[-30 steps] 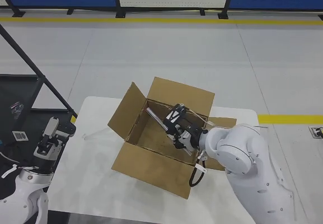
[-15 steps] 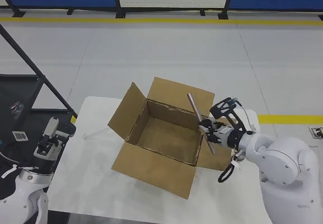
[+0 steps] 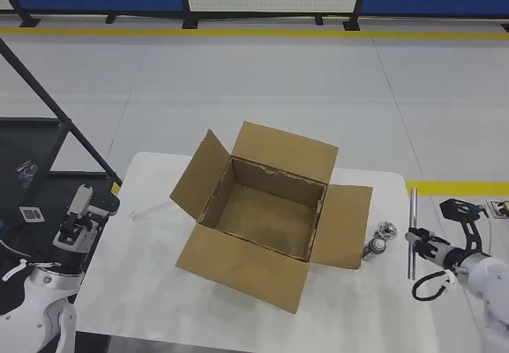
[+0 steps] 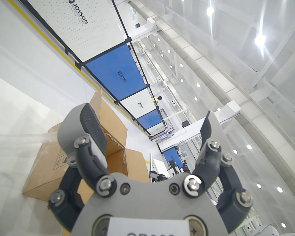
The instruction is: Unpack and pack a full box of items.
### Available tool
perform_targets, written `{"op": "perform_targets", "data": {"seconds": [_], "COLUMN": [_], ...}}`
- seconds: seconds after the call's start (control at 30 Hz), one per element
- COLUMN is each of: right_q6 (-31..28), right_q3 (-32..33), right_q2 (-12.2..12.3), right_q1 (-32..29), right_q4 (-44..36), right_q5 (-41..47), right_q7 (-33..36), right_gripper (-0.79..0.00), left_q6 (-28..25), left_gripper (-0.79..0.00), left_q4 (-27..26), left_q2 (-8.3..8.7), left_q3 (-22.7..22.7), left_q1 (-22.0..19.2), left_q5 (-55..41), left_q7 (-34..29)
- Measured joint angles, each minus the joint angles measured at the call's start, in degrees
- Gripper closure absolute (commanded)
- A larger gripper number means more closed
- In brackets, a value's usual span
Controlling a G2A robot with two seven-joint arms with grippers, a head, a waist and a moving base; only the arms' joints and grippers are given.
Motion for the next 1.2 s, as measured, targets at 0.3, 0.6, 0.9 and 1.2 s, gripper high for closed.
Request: {"op": "perform_targets", "data": {"seconds": [0.3,0.6,0.9,1.2], "right_q6": [0.07,-0.32,-0.39,-0.77], "right_q3": [-1.82,-5.02,-8.49,-10.02], "right_q2": [1.19,2.38,3.19,3.85], "right_q1": [5.35,9.32,11.79,13.21], "right_q4": [17.94,25.81,30.97,33.88], "right_q5": [-1.14,-6.52,-10.72,-10.62], "right_q7": [-2.49,-3.0,-3.01,-2.99], "right_gripper": [0.0,0.0,0.0,-0.163], "left_q6": [0.0,0.0,0.0,0.0], "left_gripper": [-0.785,-0.785,-0.785,-0.785], "left_q4": [0.0,0.0,0.0,0.0], "left_q2": [0.0,0.0,0.0,0.0], "left_q3": [0.0,0.0,0.0,0.0], "left_q1": [0.0,0.0,0.0,0.0], "left_q5": [0.0,0.0,0.0,0.0], "left_q7": [0.0,0.0,0.0,0.0]}}
